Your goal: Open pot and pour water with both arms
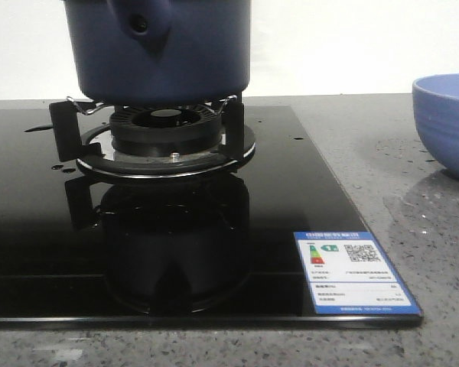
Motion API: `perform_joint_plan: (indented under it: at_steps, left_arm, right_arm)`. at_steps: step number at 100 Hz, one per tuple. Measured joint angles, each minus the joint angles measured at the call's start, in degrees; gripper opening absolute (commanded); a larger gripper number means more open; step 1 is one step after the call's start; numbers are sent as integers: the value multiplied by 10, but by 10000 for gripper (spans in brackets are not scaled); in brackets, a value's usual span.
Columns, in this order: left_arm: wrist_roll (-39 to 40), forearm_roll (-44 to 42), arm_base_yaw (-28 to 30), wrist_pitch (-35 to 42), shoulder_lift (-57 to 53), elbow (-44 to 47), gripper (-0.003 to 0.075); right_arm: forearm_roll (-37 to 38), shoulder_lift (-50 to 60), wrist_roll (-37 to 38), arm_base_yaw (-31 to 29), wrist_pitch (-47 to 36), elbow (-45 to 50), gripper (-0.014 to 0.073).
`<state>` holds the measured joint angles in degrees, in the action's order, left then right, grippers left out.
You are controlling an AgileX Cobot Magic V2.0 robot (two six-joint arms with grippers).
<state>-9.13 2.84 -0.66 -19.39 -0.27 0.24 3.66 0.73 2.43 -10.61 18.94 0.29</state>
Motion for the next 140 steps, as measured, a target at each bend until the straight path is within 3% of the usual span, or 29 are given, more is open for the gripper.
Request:
perform_joint_plan:
  at_steps: [84,94,105,123,140]
  left_arm:
    - [0,-13,0,0,0,0,-20]
    - [0,-62,0,2,0,0,-20]
    - [0,-83,0,36,0,0,-20]
    - [0,21,0,160,0,0,-20]
    - [19,231,0,281,0,0,-20]
  right_arm:
    - [3,0,0,0,-2,0,-69]
    - [6,0,0,0,-37,1,-69]
    - [0,0,0,0,-139,1,-69]
    - [-70,0,24,0,-286,1,-69]
    - [-221,0,56,0,-312,1,-69]
